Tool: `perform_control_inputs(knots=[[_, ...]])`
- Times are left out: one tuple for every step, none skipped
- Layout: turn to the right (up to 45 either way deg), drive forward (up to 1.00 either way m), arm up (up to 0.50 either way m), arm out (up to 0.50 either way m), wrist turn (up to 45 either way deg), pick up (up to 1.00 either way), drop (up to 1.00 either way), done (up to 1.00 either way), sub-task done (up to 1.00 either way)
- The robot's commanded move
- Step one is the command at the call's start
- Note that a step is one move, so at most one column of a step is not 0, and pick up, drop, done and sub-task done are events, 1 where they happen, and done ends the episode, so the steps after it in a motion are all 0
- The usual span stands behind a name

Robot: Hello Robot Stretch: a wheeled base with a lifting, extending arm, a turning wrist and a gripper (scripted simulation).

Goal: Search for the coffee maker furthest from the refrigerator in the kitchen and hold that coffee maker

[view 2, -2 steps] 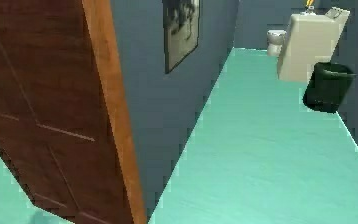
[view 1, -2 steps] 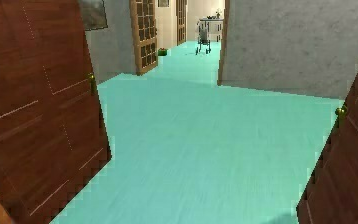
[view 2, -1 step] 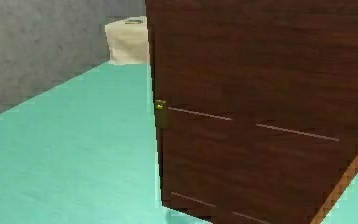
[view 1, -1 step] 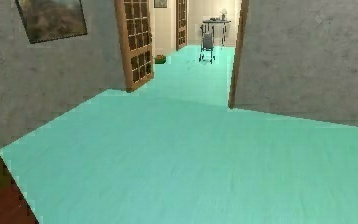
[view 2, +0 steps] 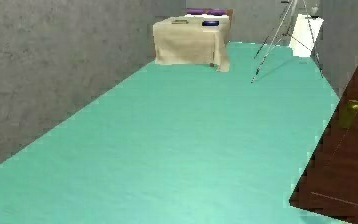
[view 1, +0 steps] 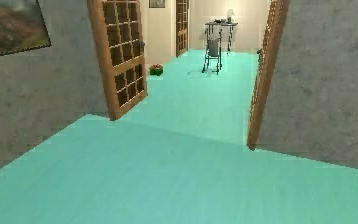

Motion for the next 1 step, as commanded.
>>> perform_control_inputs(knots=[[0.0, 1.00, 0.00, 0.00, 0.0, 0.00, 0.00, 0.00, 0.00]])
